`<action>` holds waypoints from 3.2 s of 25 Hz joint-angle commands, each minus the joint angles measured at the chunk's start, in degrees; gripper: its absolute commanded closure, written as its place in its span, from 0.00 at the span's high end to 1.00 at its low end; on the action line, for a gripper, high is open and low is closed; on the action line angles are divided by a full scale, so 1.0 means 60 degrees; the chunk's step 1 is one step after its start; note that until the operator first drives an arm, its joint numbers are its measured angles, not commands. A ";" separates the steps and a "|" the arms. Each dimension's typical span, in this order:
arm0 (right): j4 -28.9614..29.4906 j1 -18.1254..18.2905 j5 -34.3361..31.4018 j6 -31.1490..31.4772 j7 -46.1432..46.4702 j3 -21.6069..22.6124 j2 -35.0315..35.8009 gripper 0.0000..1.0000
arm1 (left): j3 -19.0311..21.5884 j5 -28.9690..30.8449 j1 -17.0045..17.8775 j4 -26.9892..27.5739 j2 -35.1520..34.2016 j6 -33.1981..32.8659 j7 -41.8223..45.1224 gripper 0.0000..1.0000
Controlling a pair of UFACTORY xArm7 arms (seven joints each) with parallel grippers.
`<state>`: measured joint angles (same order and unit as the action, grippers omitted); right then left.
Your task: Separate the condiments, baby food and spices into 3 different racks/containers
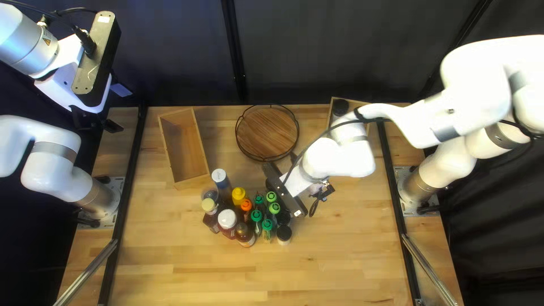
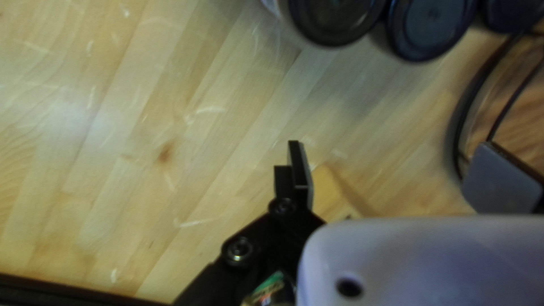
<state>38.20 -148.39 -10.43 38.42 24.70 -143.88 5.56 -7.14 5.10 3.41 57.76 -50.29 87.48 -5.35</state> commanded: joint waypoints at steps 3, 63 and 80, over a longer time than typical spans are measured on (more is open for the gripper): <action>0.0427 0.0026 -0.0279 -0.0150 0.0141 0.0017 -0.0573 1.00 | 0.0000 0.0000 0.0000 0.0000 0.0000 0.0000 0.0000 1.00; -0.0383 -0.0262 -0.0854 -0.2814 -0.4942 0.0772 -0.1095 0.09 | 0.0000 0.0000 0.0000 0.0000 0.0000 0.0000 0.0000 1.00; -0.1089 -0.2147 0.3150 0.0584 -0.1721 -0.1316 0.3159 0.01 | 0.0000 0.0000 0.0000 0.0000 0.0000 0.0000 0.0000 1.00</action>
<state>31.23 -158.97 5.14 34.84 10.07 -147.11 18.57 -7.14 5.10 3.41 57.76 -50.29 87.48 -5.35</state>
